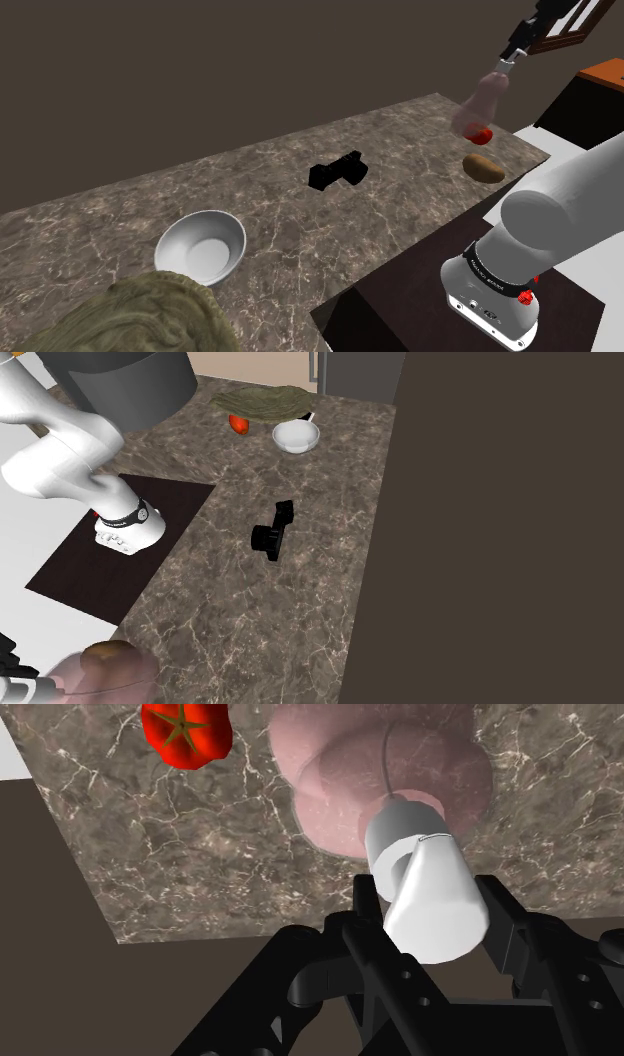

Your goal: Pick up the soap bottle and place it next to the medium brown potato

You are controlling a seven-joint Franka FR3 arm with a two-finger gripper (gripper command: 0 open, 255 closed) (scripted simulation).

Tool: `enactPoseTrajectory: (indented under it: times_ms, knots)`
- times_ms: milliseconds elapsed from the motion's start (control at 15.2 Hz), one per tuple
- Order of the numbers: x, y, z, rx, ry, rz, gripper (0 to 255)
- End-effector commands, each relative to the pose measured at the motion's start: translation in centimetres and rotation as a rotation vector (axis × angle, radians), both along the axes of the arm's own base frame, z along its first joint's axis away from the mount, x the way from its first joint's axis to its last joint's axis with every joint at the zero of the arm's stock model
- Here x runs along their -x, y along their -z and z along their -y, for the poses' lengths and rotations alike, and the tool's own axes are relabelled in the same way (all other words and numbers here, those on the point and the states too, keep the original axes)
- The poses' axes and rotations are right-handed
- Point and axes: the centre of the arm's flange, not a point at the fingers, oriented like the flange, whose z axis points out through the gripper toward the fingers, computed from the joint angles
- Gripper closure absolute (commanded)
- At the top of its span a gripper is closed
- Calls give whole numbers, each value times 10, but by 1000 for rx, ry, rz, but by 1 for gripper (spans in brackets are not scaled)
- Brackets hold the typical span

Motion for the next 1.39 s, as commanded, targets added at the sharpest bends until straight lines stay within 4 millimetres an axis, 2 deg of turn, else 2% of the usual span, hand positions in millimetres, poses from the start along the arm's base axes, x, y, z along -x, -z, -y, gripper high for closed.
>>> enactPoseTrajectory:
  times_ms: [0,924,990,1320]
  knots:
    - [1,11,0,1,0,1,255]
    - [1,85,0,1,0,1,255]
    - [1,95,0,1,0,1,255]
    - [1,95,0,1,0,1,255]
